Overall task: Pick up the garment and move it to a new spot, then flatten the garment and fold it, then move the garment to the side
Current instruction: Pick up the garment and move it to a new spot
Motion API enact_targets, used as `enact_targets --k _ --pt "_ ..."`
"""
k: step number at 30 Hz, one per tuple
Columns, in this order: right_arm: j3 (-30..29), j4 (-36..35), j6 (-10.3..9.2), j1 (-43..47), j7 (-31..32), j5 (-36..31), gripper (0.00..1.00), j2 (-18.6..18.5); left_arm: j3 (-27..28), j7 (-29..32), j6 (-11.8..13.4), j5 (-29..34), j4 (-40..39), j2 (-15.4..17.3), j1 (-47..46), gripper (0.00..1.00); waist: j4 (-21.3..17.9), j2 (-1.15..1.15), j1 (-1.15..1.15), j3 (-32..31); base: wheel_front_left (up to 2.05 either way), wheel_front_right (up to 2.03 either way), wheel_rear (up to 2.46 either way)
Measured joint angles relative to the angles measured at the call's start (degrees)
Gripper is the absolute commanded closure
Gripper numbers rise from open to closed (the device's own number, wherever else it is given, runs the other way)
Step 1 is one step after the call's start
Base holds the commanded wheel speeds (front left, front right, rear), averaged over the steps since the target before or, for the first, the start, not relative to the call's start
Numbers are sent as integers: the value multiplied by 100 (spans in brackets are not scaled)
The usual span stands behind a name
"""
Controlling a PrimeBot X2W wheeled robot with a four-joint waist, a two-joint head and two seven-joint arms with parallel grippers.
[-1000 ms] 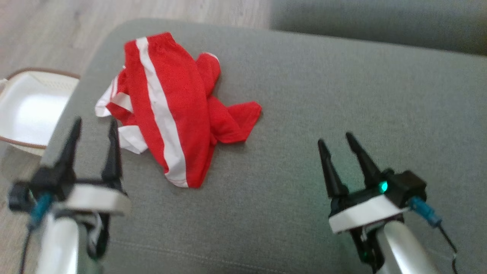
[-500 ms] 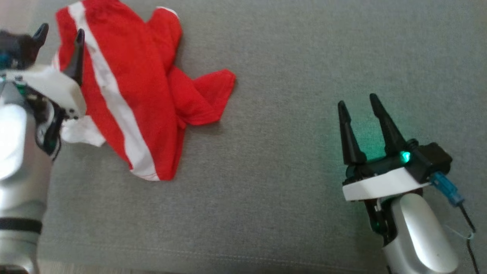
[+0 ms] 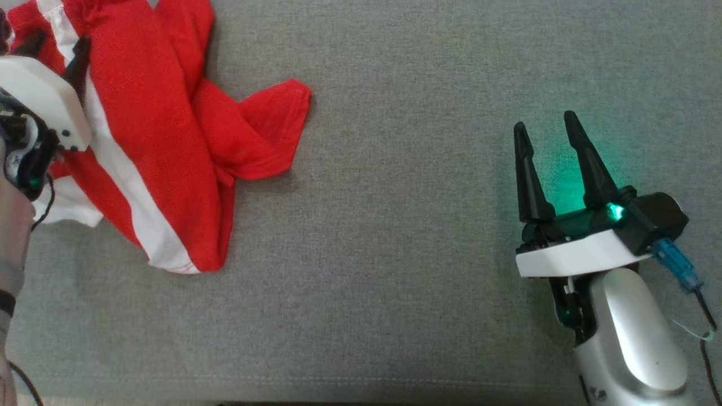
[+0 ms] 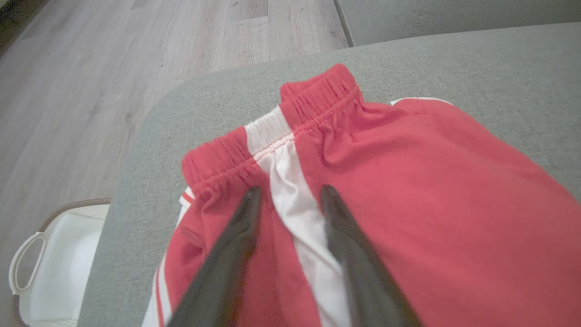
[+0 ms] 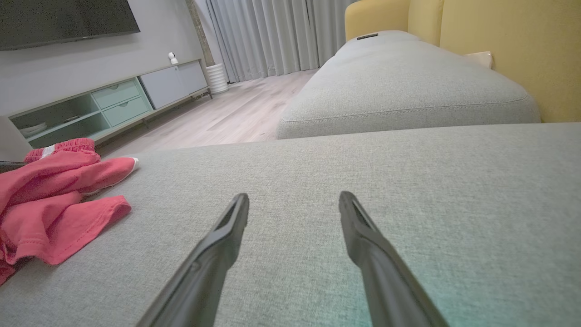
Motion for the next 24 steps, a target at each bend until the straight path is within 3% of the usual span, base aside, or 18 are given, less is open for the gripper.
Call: enact_targets --k 7,14,24 --pt "-46 14 0 -51 -1 -15 0 0 -341 -560 0 -548 104 26 -91 100 31 0 0 -31 0 0 0" --pt "-34 65 0 -44 -1 52 0 0 -374 -1475 0 -619 56 164 -527 100 90 0 -1 -343 0 0 0" --pt "38 183 0 108 -1 285 0 0 -105 -1597 31 -610 -932 245 -575 100 127 0 -1 -937 0 0 0"
